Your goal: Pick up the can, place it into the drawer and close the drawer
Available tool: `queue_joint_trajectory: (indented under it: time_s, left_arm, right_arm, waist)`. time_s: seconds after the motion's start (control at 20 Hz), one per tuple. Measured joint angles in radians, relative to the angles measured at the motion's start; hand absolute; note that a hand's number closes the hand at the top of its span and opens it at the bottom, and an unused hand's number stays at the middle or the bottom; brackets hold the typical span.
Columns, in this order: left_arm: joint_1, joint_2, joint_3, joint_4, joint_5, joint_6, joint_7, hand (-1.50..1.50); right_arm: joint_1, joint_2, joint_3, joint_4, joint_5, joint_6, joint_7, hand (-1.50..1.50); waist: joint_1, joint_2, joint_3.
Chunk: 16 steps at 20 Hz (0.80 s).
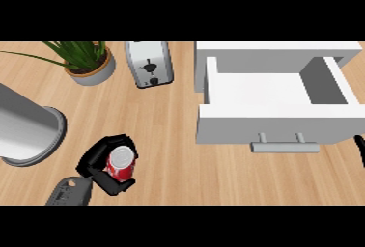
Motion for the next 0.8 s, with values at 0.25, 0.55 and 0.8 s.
queue_joint_trajectory:
  time_s: [0.25,0.55,0.8]
  left_arm:
    - [-0.026,-0.053,0.191,-0.009,0.092,0.259,0.061,1.5]
    - [-0.065,-0.107,0.222,-0.153,0.107,0.453,0.2,1.5]
    - [-0.115,-0.141,0.151,-0.28,0.078,0.558,0.321,1.5]
  right_arm:
    - [0.003,0.0,-0.008,-0.002,-0.006,0.0,-0.002,-1.5]
    - [0.003,0.003,0.011,-0.005,-0.002,-0.014,-0.01,-1.5]
    - [0.014,-0.009,-0.016,-0.027,-0.038,-0.002,-0.001,-1.5]
  waist:
    - [0.01,0.0,0.0]
    - [0.002,0.0,0.0]
    - [-0.003,0.0,0.0]
